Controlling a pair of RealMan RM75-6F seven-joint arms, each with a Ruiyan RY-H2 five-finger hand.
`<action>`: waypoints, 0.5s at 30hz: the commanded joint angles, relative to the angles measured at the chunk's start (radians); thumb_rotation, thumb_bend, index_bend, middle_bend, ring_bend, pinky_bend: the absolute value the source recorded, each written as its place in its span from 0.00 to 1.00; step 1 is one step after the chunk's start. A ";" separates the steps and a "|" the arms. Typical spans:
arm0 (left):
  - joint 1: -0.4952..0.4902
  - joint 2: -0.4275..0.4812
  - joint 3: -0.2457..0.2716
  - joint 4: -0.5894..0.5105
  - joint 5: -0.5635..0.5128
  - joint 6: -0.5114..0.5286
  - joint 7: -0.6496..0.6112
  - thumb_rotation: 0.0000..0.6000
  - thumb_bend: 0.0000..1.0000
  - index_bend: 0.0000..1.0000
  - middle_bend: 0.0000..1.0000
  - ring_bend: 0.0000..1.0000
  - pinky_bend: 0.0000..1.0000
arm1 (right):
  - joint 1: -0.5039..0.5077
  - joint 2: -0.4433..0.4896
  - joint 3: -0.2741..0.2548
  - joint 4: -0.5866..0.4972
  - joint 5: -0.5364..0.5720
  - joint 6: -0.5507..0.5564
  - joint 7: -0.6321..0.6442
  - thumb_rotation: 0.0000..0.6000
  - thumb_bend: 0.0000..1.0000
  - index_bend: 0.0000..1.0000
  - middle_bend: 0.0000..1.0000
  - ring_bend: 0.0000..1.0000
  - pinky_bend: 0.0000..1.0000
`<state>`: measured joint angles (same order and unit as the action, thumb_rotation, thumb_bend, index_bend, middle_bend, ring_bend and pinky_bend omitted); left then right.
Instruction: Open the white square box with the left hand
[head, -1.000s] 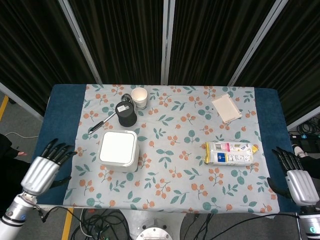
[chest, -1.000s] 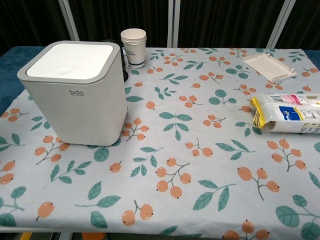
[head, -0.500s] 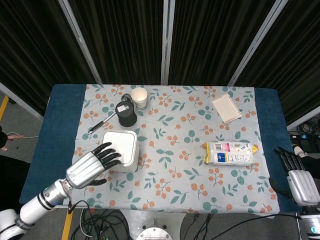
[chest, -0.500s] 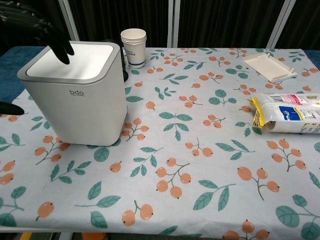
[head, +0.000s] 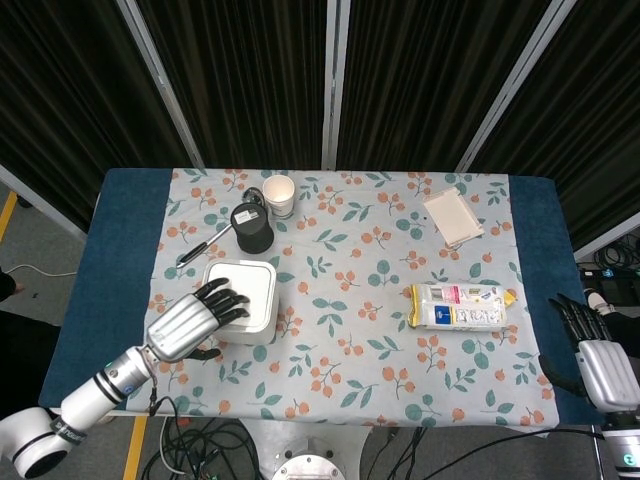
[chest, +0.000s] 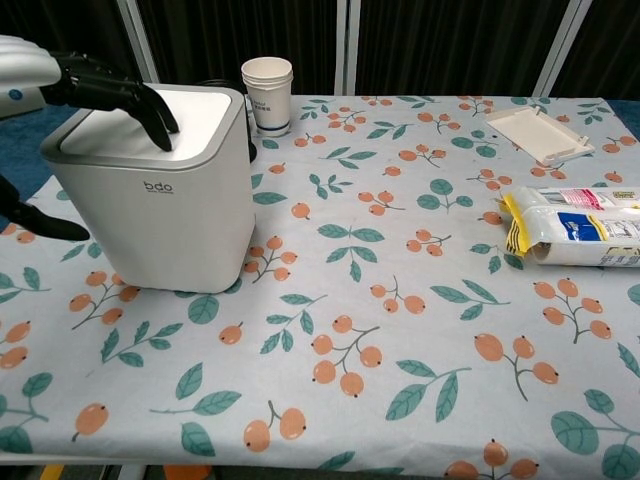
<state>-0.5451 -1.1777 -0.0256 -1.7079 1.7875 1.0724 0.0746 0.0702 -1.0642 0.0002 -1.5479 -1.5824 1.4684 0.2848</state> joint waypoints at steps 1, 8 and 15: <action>0.018 0.003 -0.002 -0.003 0.000 0.060 -0.009 1.00 0.00 0.29 0.23 0.21 0.14 | -0.003 0.002 0.000 -0.001 -0.002 0.005 -0.001 1.00 0.29 0.00 0.00 0.00 0.00; 0.090 0.044 -0.027 0.005 -0.014 0.256 -0.070 1.00 0.00 0.26 0.22 0.21 0.14 | -0.008 0.006 0.001 -0.003 -0.007 0.021 -0.002 1.00 0.29 0.00 0.00 0.00 0.00; 0.202 0.072 -0.039 0.050 -0.132 0.388 -0.063 1.00 0.00 0.22 0.19 0.20 0.10 | -0.007 0.014 0.007 0.001 -0.010 0.028 0.005 1.00 0.29 0.00 0.00 0.00 0.00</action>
<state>-0.3828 -1.1211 -0.0587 -1.6806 1.7055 1.4271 0.0007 0.0637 -1.0503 0.0066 -1.5474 -1.5915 1.4956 0.2893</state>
